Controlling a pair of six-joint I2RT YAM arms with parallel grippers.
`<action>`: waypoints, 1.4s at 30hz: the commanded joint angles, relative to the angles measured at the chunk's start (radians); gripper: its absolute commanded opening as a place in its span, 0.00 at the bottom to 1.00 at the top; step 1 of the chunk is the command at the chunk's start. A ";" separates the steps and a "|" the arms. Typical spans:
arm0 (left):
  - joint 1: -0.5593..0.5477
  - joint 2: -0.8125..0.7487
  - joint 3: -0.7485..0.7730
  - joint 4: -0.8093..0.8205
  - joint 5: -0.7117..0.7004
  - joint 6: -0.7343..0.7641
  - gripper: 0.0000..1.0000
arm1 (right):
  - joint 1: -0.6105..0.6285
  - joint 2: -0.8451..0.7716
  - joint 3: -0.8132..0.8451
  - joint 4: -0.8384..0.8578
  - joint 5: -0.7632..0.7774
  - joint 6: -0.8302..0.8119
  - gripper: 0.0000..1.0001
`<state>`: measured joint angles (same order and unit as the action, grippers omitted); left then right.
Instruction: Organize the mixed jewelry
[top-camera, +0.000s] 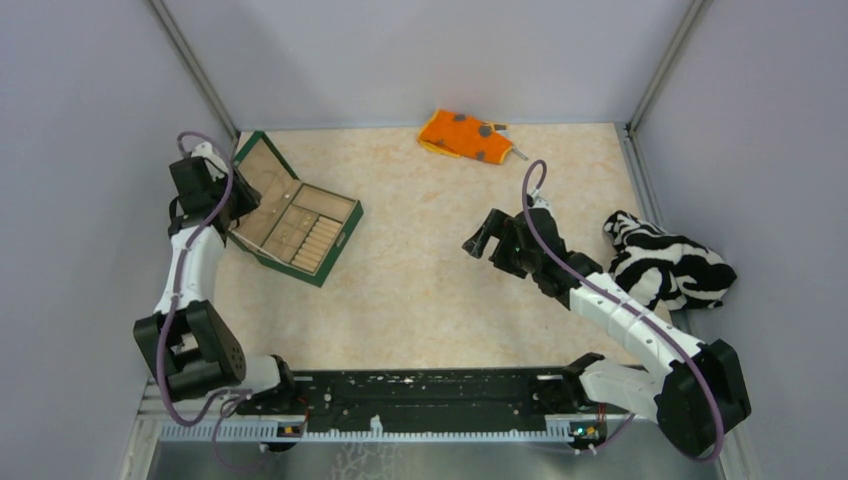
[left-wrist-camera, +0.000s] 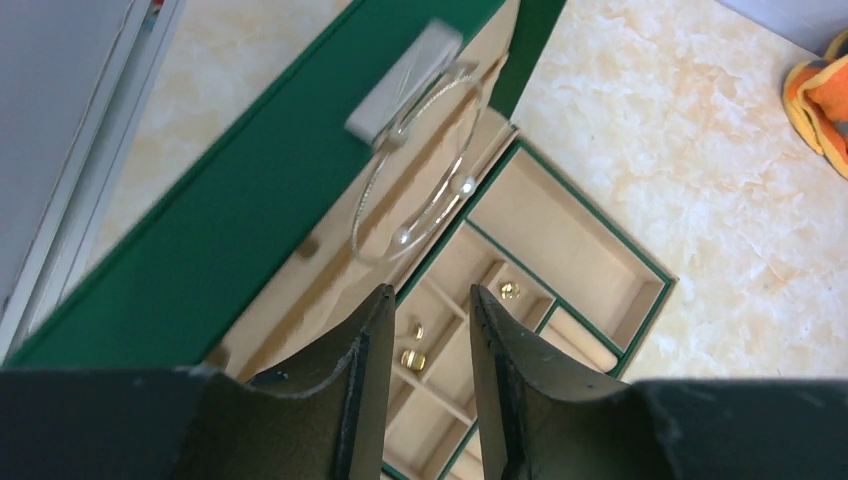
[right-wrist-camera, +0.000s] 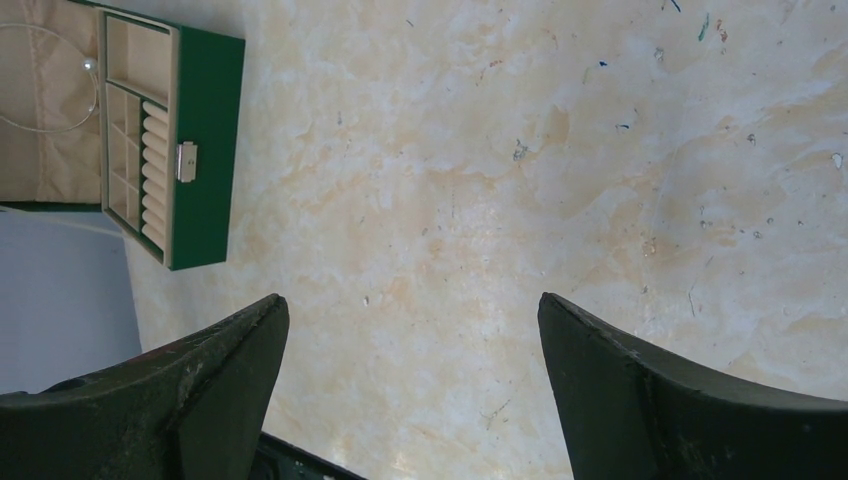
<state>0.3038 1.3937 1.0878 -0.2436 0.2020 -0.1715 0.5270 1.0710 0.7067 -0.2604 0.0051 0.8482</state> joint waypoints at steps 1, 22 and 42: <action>0.003 -0.088 -0.105 0.069 -0.117 -0.112 0.40 | -0.005 -0.015 -0.008 0.047 -0.025 -0.001 0.94; -0.019 -0.009 -0.324 0.418 -0.154 -0.377 0.40 | -0.005 -0.058 -0.035 0.018 -0.010 0.014 0.93; -0.074 0.058 -0.397 0.599 -0.234 -0.368 0.41 | -0.005 -0.048 -0.029 0.002 -0.008 0.014 0.93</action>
<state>0.2512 1.4406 0.6994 0.3210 0.0319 -0.5484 0.5270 1.0412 0.6731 -0.2630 -0.0193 0.8597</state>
